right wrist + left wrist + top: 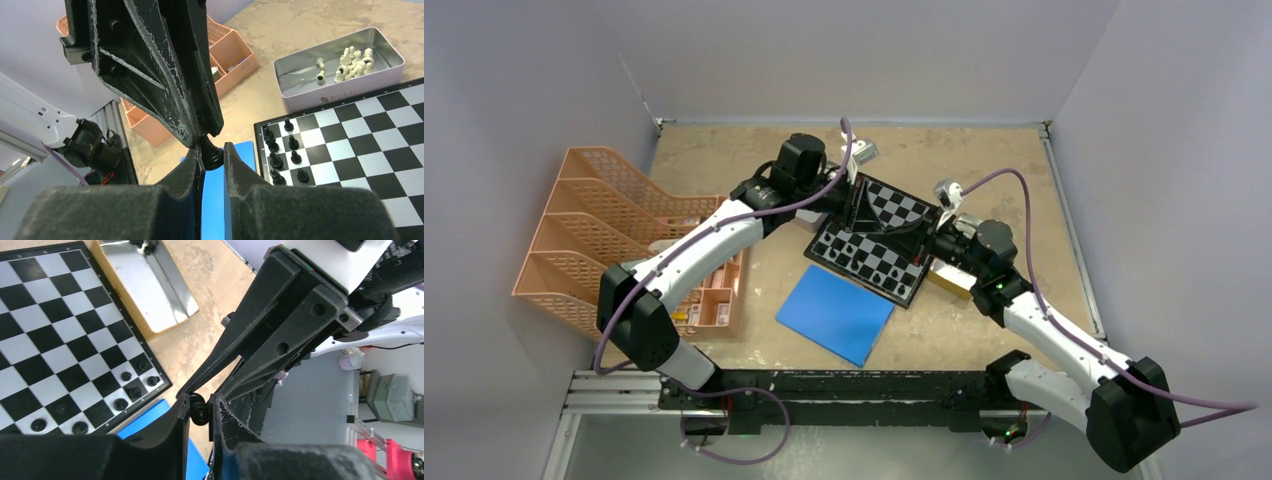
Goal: Set up the chess pieces on the board
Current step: Place the chess piece on the chessboard.
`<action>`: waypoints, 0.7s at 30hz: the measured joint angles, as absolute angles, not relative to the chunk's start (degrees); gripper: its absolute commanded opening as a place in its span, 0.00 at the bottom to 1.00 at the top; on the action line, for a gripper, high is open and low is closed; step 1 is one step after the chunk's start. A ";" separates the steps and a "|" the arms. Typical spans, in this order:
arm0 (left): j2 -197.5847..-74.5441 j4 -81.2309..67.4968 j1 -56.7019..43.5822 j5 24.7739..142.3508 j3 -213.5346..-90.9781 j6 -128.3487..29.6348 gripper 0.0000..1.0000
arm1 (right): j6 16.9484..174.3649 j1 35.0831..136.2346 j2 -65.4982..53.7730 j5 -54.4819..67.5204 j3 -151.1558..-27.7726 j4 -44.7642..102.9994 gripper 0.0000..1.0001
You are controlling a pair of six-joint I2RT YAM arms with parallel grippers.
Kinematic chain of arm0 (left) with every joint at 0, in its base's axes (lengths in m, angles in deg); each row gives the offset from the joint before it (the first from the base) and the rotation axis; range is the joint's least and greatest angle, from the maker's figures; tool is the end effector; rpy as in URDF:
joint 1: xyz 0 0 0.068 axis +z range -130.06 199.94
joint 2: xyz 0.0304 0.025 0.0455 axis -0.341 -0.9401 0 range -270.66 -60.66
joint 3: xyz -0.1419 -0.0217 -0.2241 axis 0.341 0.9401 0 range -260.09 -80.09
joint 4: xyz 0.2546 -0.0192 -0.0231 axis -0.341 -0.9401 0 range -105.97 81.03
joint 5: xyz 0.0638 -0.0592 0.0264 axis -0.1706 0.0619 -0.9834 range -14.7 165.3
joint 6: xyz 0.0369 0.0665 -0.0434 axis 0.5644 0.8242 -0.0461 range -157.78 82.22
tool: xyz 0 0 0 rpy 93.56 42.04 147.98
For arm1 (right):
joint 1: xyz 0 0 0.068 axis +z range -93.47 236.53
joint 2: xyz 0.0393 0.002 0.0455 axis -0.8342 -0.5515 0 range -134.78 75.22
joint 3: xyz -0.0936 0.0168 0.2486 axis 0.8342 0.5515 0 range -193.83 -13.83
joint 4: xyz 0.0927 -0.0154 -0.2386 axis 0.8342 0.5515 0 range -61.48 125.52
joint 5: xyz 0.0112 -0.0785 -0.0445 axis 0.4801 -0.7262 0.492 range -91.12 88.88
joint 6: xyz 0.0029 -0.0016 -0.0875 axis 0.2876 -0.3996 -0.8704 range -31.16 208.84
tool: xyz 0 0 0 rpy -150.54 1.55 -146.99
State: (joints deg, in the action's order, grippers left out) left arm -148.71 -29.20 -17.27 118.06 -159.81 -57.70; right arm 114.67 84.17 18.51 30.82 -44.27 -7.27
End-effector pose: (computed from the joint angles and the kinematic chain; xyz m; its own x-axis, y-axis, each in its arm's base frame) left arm 0.2645 -0.2671 0.3325 -0.6710 0.1955 -0.7153 0.7343 0.3092 -0.6043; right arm 0.2097 0.1562 0.2993 -0.2410 0.2913 -0.9258 -0.8342 0.4254 0.3510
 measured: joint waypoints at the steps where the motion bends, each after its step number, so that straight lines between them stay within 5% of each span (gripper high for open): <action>1: -148.71 -29.44 -17.29 117.52 -159.81 -57.55 0.06 | 114.69 84.17 18.49 30.58 -44.24 -7.05 0.04; 5: -148.71 -29.79 -17.36 116.10 -159.81 -56.69 0.02 | 114.71 84.17 18.40 29.66 -44.22 -6.83 0.15; 13: -148.71 -31.54 -20.42 106.92 -160.25 -55.08 0.04 | 113.84 84.32 20.32 25.80 -44.38 -0.19 0.95; 21: -148.71 -32.15 -25.64 93.96 -160.23 -53.57 0.05 | 113.29 84.39 31.91 11.94 -48.29 17.01 0.99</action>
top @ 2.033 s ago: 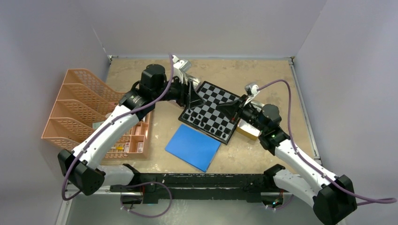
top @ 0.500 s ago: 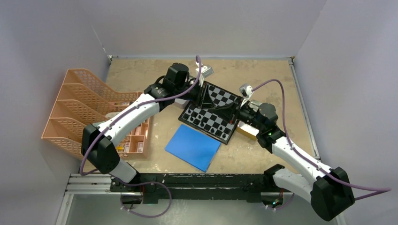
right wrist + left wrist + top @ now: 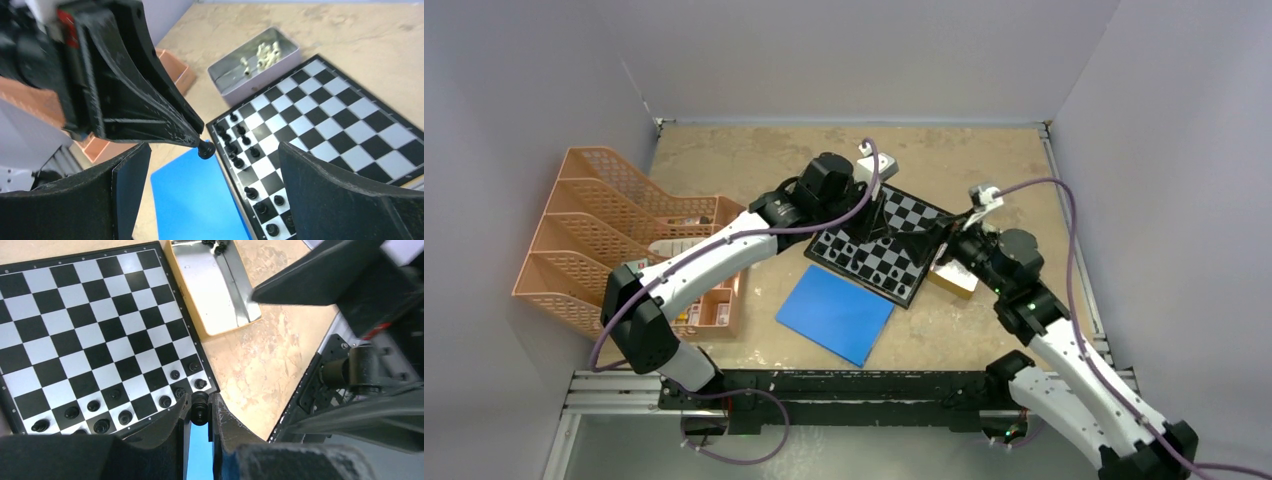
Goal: Set up the chess pieces on the board
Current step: Place the chess piece on the chessboard.
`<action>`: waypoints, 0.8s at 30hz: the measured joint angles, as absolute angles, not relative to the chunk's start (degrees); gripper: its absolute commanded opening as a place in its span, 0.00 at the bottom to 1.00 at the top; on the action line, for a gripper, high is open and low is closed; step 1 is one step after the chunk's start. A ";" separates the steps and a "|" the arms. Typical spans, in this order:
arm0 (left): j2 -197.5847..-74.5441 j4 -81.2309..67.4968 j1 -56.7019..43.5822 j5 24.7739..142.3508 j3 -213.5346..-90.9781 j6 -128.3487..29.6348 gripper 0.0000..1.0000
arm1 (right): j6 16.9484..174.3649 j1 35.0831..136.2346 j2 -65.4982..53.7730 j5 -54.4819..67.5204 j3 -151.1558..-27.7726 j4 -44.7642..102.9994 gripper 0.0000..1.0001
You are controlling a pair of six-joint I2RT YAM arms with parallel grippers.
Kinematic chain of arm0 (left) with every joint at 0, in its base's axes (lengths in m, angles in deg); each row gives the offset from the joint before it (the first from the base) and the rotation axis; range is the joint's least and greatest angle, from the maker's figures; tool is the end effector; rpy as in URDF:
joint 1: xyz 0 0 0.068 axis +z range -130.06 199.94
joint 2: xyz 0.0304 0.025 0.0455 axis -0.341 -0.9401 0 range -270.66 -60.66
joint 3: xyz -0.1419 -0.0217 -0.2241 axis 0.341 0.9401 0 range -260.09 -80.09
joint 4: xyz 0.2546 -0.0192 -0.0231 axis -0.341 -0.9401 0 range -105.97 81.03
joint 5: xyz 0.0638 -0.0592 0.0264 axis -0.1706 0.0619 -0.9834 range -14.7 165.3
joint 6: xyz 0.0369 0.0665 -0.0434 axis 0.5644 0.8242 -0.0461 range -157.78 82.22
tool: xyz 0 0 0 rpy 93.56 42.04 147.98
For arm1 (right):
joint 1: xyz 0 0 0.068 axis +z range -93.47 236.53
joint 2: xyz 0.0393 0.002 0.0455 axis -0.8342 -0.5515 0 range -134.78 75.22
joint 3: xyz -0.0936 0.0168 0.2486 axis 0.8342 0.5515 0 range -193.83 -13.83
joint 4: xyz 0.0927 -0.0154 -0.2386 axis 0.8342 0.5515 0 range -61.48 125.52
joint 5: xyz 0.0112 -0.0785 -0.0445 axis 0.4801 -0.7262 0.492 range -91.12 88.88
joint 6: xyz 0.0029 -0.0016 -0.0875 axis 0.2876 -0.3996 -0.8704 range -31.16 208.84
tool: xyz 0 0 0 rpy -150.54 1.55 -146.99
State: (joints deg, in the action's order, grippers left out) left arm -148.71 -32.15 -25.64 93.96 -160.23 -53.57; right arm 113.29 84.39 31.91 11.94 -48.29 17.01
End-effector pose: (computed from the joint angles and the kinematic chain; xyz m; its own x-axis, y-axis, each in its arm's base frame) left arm 0.2505 -0.2912 0.3207 -0.5840 0.2277 -0.7791 0.7374 0.5501 -0.3919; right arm 0.1937 0.1222 0.3192 -0.2336 0.3327 -0.9137 -0.6130 0.6790 0.4039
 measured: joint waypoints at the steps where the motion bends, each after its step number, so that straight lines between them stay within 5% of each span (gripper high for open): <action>1: -148.73 -32.15 -26.10 92.49 -160.20 -53.57 0.05 | 113.29 84.39 33.74 10.28 -48.94 18.63 0.99; 11: -151.14 -30.64 -28.24 81.87 -156.86 -54.73 0.04 | 113.90 84.39 51.58 -2.18 -49.95 26.92 0.99; 24: -158.57 -28.52 -29.27 76.56 -151.68 -56.76 0.05 | 113.88 84.39 55.16 -7.27 -52.09 30.15 0.99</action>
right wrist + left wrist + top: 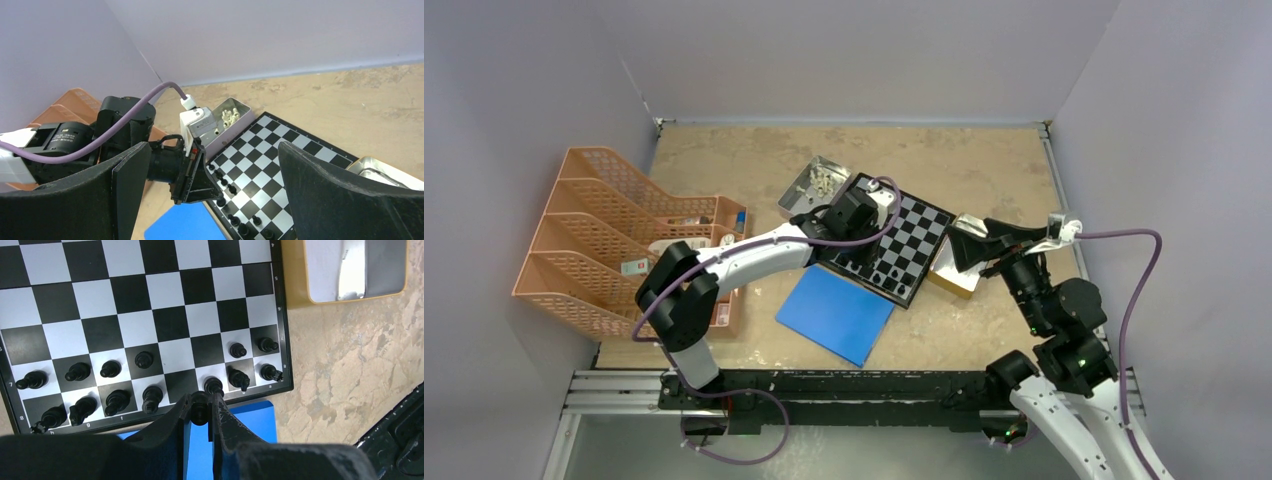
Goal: Set up the chess pieces on the board
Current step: Place the chess piece on the chessboard.
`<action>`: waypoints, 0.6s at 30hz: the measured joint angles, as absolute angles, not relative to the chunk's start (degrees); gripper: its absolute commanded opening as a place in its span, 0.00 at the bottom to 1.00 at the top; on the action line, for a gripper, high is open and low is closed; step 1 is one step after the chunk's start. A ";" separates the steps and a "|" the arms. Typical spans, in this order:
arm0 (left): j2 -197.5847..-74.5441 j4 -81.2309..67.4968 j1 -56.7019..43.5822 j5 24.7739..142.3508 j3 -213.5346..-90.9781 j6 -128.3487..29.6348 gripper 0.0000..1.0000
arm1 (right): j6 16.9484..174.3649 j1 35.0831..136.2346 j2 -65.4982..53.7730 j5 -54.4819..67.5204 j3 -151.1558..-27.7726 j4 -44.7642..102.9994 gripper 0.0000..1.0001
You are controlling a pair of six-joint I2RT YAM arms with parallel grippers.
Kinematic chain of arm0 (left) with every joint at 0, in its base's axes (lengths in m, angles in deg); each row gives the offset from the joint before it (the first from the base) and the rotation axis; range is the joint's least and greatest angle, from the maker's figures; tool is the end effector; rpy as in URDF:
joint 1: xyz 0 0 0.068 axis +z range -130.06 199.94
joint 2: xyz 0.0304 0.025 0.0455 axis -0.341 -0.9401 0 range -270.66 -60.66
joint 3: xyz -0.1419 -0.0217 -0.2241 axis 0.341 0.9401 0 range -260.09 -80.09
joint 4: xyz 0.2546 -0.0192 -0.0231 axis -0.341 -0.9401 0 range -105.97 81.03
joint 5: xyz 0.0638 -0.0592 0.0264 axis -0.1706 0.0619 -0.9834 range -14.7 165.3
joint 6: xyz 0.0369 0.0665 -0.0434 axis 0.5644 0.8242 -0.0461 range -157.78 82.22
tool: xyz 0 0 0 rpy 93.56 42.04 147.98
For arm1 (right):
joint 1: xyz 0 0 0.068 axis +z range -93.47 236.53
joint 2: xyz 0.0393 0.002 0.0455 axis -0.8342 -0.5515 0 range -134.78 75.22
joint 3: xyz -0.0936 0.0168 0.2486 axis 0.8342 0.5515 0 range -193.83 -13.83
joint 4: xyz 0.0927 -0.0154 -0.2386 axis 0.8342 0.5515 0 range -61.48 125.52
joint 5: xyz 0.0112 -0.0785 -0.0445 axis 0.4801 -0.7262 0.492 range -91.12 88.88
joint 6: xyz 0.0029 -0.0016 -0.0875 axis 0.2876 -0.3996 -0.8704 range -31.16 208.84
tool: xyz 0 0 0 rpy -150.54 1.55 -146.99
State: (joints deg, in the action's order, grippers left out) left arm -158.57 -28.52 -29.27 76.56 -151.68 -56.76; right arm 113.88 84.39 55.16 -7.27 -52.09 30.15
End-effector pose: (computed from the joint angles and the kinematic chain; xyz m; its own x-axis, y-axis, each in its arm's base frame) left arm 0.2616 -0.3058 0.2069 -0.6928 0.3052 -0.6533 0.5728 0.7834 -0.2414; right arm 0.1208 0.0544 0.3766 0.0703 0.5132 -0.8554 -0.4454 0.7834 0.4334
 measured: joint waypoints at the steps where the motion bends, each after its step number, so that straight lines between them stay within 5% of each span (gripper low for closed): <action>1: -158.92 -28.28 -29.27 76.47 -151.61 -56.78 0.05 | 113.88 84.39 55.16 -7.51 -52.09 30.43 0.99; 18: -161.45 -26.60 -29.27 74.77 -150.46 -56.74 0.05 | 113.88 84.39 54.75 -7.65 -52.09 31.72 0.99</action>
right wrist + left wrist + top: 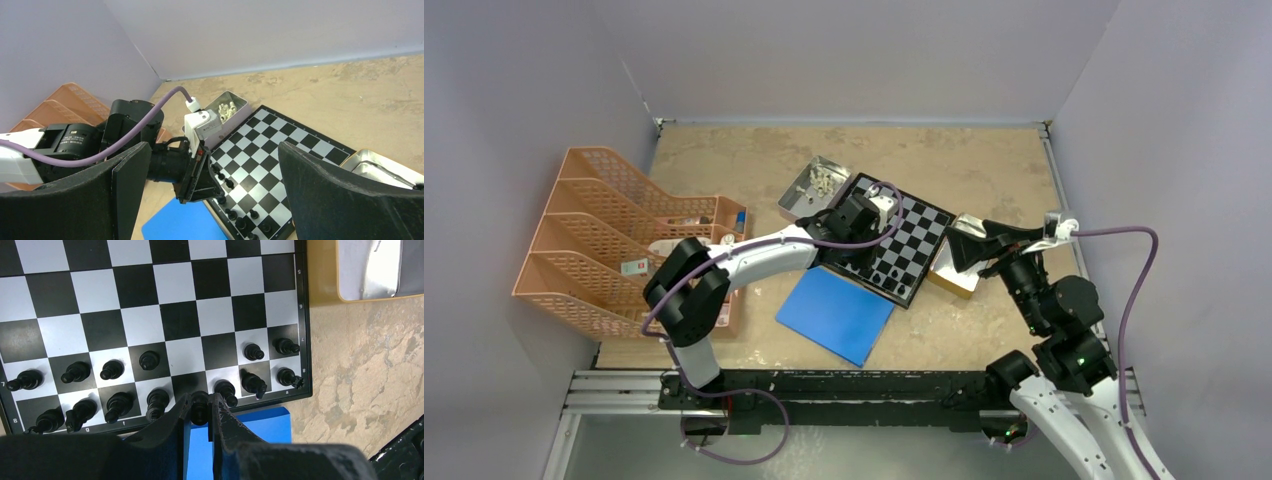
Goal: Set up the chess pieces on the board
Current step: Place the chess piece on the chessboard.
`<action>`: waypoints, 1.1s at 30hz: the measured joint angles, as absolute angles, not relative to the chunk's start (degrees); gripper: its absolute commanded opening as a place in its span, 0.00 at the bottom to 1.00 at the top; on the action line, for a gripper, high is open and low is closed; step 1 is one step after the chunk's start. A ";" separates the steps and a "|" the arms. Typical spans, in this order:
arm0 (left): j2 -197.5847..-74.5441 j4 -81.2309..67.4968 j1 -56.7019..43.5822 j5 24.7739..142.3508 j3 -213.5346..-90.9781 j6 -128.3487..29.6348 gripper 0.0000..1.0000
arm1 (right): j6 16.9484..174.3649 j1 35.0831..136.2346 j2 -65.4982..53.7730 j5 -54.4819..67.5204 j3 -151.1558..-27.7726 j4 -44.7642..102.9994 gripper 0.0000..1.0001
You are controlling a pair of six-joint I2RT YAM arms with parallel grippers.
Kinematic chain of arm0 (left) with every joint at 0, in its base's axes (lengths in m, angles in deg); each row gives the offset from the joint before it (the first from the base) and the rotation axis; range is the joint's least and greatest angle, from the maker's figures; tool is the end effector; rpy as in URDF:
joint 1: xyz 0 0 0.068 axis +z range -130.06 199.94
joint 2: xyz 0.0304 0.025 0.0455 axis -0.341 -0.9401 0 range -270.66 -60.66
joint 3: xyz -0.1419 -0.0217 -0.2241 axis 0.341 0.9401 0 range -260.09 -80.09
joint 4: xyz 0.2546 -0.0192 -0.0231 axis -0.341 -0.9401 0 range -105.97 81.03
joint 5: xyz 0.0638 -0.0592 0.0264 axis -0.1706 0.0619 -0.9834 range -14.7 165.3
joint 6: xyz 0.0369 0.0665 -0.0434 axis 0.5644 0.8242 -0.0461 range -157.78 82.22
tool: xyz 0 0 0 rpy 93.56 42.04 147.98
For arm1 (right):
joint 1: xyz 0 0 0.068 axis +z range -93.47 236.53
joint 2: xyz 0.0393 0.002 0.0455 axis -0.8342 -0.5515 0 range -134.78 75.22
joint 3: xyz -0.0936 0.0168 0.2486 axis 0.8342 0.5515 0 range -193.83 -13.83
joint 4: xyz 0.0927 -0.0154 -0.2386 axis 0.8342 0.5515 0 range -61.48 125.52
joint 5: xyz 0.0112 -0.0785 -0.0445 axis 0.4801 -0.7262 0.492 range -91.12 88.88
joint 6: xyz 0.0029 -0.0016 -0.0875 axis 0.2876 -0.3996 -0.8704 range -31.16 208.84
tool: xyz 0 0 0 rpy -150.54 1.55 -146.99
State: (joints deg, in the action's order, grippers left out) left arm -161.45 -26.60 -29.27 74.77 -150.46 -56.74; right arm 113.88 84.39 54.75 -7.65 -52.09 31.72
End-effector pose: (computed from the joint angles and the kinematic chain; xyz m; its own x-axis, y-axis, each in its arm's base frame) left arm 0.2662 -0.3074 0.1837 -0.7041 0.3188 -0.6345 0.5544 0.8052 -0.2107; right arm 0.1237 0.0554 0.3718 0.0466 0.5003 -0.8646 -0.4267 0.7926 0.4356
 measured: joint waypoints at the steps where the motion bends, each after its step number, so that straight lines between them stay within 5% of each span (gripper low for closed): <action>1: -161.54 -26.55 -29.27 74.77 -150.46 -56.74 0.06 | 113.88 84.39 54.71 -7.62 -52.09 31.72 0.99; 33: -164.03 -24.54 -29.27 73.65 -148.95 -56.19 0.09 | 113.86 84.39 54.60 -7.58 -52.09 32.53 0.99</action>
State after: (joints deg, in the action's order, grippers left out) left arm -164.03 -24.54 -29.27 73.65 -148.95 -56.19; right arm 113.86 84.39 54.60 -7.58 -52.09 32.53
